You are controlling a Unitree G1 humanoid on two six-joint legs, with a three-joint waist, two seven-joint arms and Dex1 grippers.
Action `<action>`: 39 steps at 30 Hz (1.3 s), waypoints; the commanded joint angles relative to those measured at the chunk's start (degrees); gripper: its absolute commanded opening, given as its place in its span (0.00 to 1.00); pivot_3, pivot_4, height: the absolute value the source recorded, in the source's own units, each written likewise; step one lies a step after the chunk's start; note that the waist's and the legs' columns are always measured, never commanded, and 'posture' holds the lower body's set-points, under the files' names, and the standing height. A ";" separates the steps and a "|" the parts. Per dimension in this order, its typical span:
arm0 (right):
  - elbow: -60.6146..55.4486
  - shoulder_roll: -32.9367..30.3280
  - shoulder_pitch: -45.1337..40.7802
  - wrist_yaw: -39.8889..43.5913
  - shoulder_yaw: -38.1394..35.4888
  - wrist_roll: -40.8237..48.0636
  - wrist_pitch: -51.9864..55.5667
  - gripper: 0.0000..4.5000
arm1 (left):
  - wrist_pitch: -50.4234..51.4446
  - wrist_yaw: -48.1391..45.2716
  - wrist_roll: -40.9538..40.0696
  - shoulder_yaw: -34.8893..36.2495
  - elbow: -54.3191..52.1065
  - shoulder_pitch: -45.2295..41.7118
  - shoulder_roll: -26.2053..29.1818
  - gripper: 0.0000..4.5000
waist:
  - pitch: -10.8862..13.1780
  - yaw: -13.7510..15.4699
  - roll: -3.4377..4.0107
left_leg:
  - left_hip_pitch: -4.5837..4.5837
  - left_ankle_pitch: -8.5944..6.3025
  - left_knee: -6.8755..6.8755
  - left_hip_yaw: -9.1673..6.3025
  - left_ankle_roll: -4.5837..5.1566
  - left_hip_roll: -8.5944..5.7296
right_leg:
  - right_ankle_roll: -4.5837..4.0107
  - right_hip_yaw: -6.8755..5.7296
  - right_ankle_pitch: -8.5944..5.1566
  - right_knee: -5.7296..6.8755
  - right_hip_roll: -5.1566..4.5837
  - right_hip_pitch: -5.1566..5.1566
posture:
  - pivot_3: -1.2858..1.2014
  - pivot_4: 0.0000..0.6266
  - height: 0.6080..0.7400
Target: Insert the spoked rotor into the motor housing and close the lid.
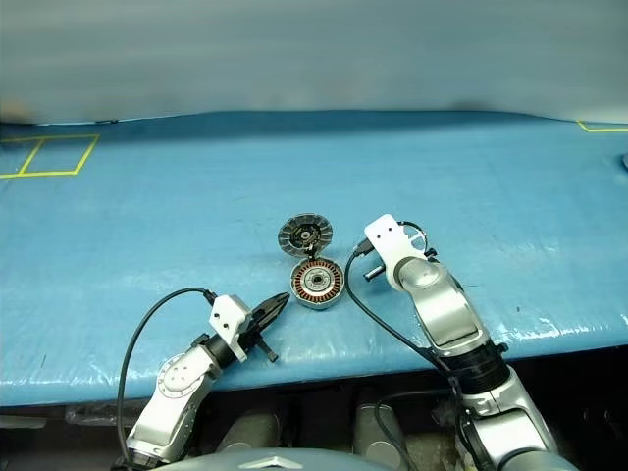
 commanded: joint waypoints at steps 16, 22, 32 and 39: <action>-10.78 45.20 -3.84 -12.51 -44.48 69.14 4.68 0.00 | 31.32 -4.92 -35.27 6.59 -20.55 -3.78 -3.07 0.08 | 0.11 -0.92 0.19 | 0.04 0.01 -0.06 -0.01 -0.01 -0.12 | -0.01 0.09 0.08 0.15 0.01 -0.07 | 0.52 0.24 1.00; -7.26 40.15 1.09 -23.42 -31.43 90.72 -9.11 0.00 | 36.34 -3.17 -51.16 11.11 -20.44 -3.71 -8.61 0.49 | 0.12 -1.47 0.18 | 0.12 0.03 -0.03 0.05 -0.03 -0.01 | -0.19 0.20 -0.05 0.57 0.06 -0.15 | 0.52 0.24 1.00; -8.80 34.17 5.61 -27.88 -15.50 99.77 -23.71 0.00 | 41.60 4.17 -72.08 14.44 -17.41 -5.73 -17.69 1.00 | 0.13 -1.41 0.14 | 0.10 0.03 0.48 0.12 0.02 0.08 | -0.08 0.42 -0.03 0.65 0.61 0.02 | 0.52 0.24 1.00; -9.65 30.92 7.01 -27.88 -9.41 101.43 -28.93 0.00 | 41.76 10.89 -87.09 15.92 -15.43 -5.79 -22.73 1.00 | 0.16 -1.42 0.10 | 0.08 0.02 0.69 0.16 0.03 0.12 | -0.10 0.54 -0.20 0.68 0.69 0.04 | 0.52 0.24 1.00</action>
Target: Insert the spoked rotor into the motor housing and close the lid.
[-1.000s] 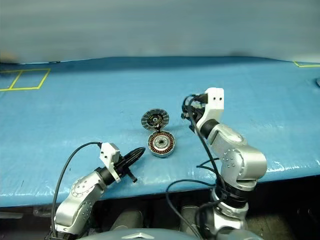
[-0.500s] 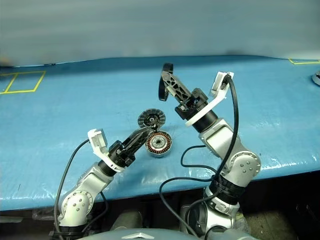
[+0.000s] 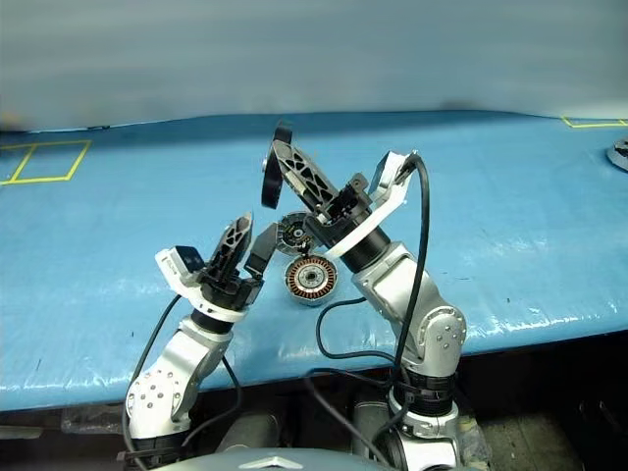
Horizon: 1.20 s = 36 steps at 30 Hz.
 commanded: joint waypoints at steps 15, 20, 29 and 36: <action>-3.11 -0.98 4.51 2.23 9.47 3.60 -7.05 0.00 | -3.11 9.26 -13.94 -1.40 1.12 -1.28 -4.01 1.00 | 0.03 0.14 -0.06 | -0.03 -0.06 0.03 0.06 0.10 -0.03 | -0.10 0.09 -0.05 -0.08 0.00 0.00 | 0.52 0.24 1.00; -2.93 -1.27 4.46 2.84 10.51 4.17 -7.07 0.00 | -1.98 11.57 -18.47 -2.34 1.00 -1.26 -4.33 1.00 | 0.03 0.16 -0.07 | -0.04 -0.07 0.02 0.06 0.12 -0.02 | -0.07 0.11 -0.07 -0.12 -0.01 0.01 | 0.52 0.24 1.00; -3.17 -1.06 4.44 2.55 11.80 4.41 -7.72 0.00 | -0.61 13.23 -22.58 -4.85 1.55 -0.88 -4.82 1.00 | 0.04 0.25 -0.08 | -0.07 -0.09 0.01 0.05 0.14 -0.02 | 0.00 0.14 -0.11 -0.20 -0.02 0.00 | 0.52 0.24 1.00; -3.28 -1.24 5.03 1.74 12.50 4.80 -8.17 0.00 | 1.47 12.72 -25.08 -6.09 2.08 -0.81 -4.79 1.00 | 0.04 0.25 -0.08 | -0.08 -0.10 -0.04 0.05 0.17 -0.02 | 0.01 0.15 -0.12 -0.31 -0.01 0.01 | 0.52 0.24 1.00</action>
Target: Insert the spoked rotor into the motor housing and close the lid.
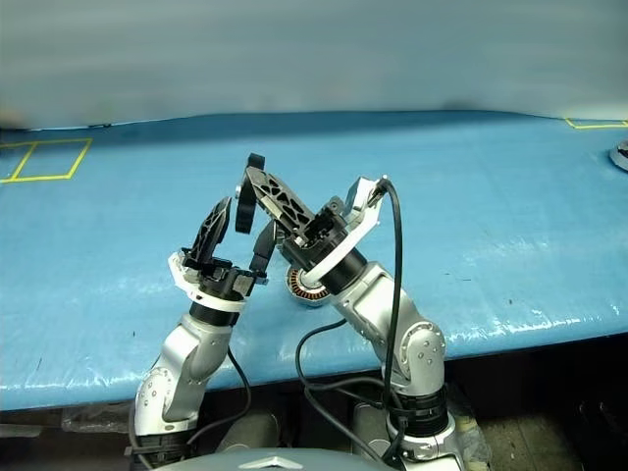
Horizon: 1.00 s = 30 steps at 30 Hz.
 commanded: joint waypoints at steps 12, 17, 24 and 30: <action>-2.48 0.63 0.96 0.37 1.27 1.33 -0.90 0.00 | 2.67 -2.60 -1.84 -2.55 -1.09 -0.74 -6.08 0.36 | 0.01 0.24 0.00 | -0.11 -0.06 -0.10 0.00 0.09 0.00 | -0.05 -0.01 0.11 -0.37 0.00 0.00 | 0.52 0.24 1.00; -2.22 0.27 1.22 0.12 1.42 1.51 -0.91 0.00 | 2.56 -2.55 -1.84 -2.49 -1.37 -0.97 -6.28 0.21 | 0.01 0.33 0.00 | -0.14 -0.09 -0.12 0.00 0.14 0.00 | -0.11 -0.01 0.18 -0.45 0.00 0.00 | 0.52 0.24 1.00; -2.36 -1.40 2.93 -0.87 0.83 -3.82 -1.31 0.00 | 1.49 -1.27 -1.84 -3.01 -1.71 -1.59 -5.64 0.20 | 0.01 0.51 0.00 | -0.15 -0.09 -0.13 0.00 0.14 0.00 | -0.10 0.00 0.17 -0.47 0.00 0.00 | 0.52 0.24 1.00; -3.44 -4.27 5.21 -1.78 -0.71 -4.55 -1.82 0.32 | 1.05 -0.81 -1.84 -3.34 -1.85 -1.95 -5.09 0.10 | 0.02 0.64 0.00 | -0.18 -0.09 -0.13 0.00 0.14 0.00 | -0.12 0.00 0.18 -0.49 -0.01 0.00 | 0.52 0.24 1.00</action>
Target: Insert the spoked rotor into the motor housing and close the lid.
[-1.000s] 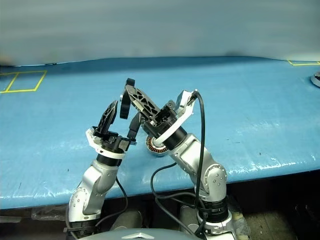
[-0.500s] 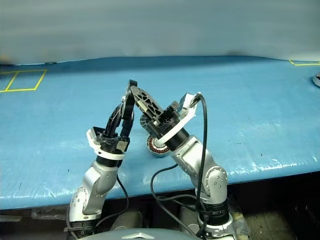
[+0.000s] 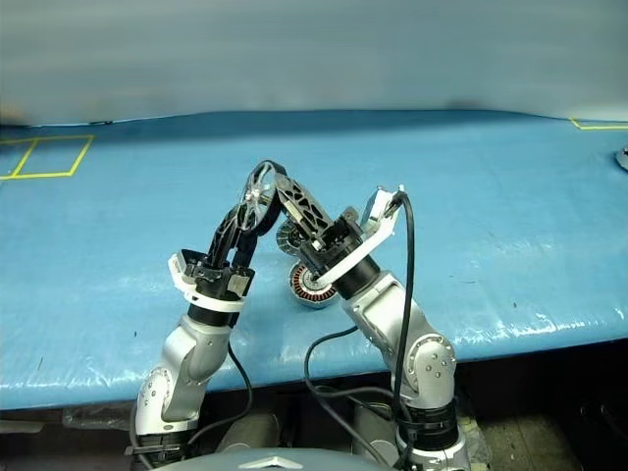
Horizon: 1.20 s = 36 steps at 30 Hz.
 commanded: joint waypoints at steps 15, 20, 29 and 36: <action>-3.10 -4.55 3.21 -0.85 -8.29 -4.37 -3.54 0.47 | -3.51 -1.13 3.63 -0.09 -4.08 -4.61 -4.08 0.09 | 0.03 0.47 -0.04 | -0.02 0.00 0.00 0.01 0.01 0.00 | 0.04 0.00 -0.02 -0.02 0.00 -0.01 | 0.52 0.24 1.00; -3.64 -5.22 3.21 2.21 -8.64 -5.87 -2.87 0.47 | -7.78 -1.83 8.75 2.70 -6.76 -5.90 -2.55 0.09 | 0.06 0.51 -0.05 | -0.05 0.00 0.00 0.02 0.01 0.00 | 0.01 0.00 0.00 -0.03 0.01 -0.02 | 0.52 0.24 1.00; -5.39 -17.08 3.23 4.98 -1.45 -30.57 3.17 0.47 | -16.32 2.29 31.86 10.31 -8.09 -4.06 4.37 0.09 | 0.06 0.67 -0.06 | -0.03 0.08 -0.06 0.14 -0.14 0.02 | -0.02 0.00 0.02 -0.05 0.03 -0.06 | 0.52 0.24 1.00; -7.70 -26.38 5.51 10.24 7.06 -62.45 -1.42 0.47 | -14.76 11.92 33.54 12.31 -2.04 -1.94 2.72 0.09 | 0.13 1.52 -0.27 | -0.04 0.11 -0.04 0.11 -0.20 -0.05 | 0.25 -0.03 -0.07 -0.11 -0.05 -0.03 | 0.52 0.24 1.00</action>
